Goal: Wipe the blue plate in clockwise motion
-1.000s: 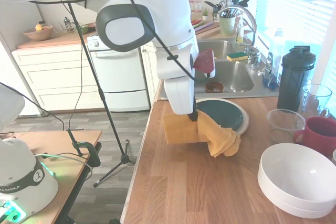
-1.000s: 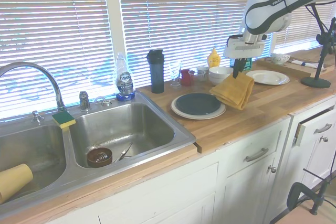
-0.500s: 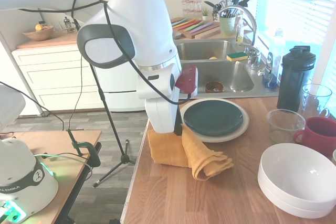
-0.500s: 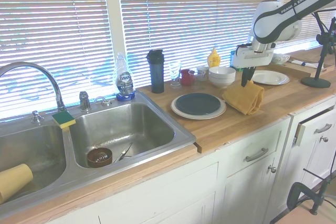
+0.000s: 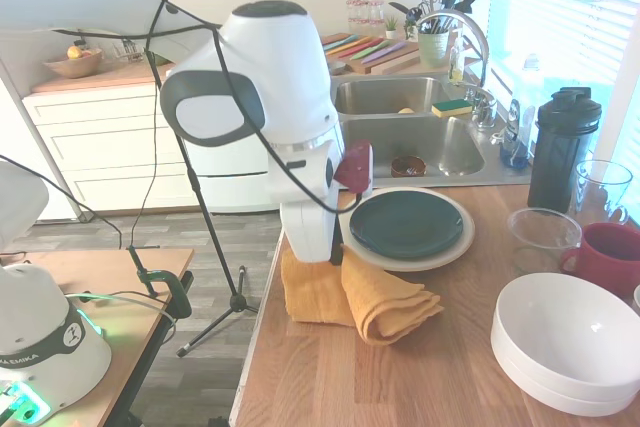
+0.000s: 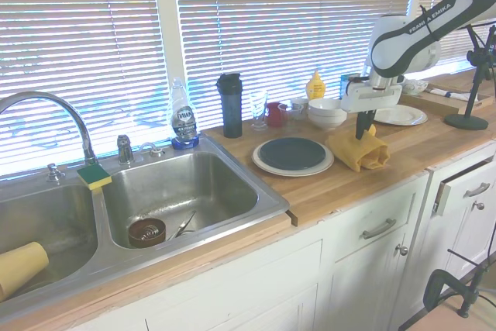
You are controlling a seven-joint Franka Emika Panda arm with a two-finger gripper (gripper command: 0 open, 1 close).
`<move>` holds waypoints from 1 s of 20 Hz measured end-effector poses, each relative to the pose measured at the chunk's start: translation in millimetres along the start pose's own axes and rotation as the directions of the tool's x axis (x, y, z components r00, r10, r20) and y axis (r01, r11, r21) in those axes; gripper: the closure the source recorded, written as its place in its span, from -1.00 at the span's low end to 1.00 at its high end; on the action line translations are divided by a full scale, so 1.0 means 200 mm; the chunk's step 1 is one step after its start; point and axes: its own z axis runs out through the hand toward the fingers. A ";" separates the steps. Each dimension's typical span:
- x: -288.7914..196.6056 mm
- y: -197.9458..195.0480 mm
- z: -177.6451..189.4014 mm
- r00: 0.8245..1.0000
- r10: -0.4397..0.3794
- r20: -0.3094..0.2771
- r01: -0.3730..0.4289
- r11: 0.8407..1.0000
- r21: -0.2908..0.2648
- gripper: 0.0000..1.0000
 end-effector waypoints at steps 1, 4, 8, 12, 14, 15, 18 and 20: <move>0.02 0.03 0.03 1.000 0.013 0.003 -0.013 1.000 -0.007 1.00; 0.06 0.10 0.07 0.999 0.043 0.008 -0.043 0.999 -0.017 1.00; 0.12 0.19 0.11 0.997 0.076 0.010 -0.076 0.996 -0.038 1.00; 0.20 0.29 0.16 0.993 0.122 0.012 -0.121 0.991 -0.051 1.00; 0.23 0.33 0.19 0.990 0.139 0.016 -0.138 0.989 -0.060 1.00; 0.24 0.33 0.21 0.990 0.142 0.017 -0.141 0.988 -0.063 1.00; 0.24 0.33 0.22 0.991 0.133 0.013 -0.132 0.989 -0.066 1.00; 0.24 0.32 0.22 0.992 0.127 0.011 -0.126 0.990 -0.067 -1.00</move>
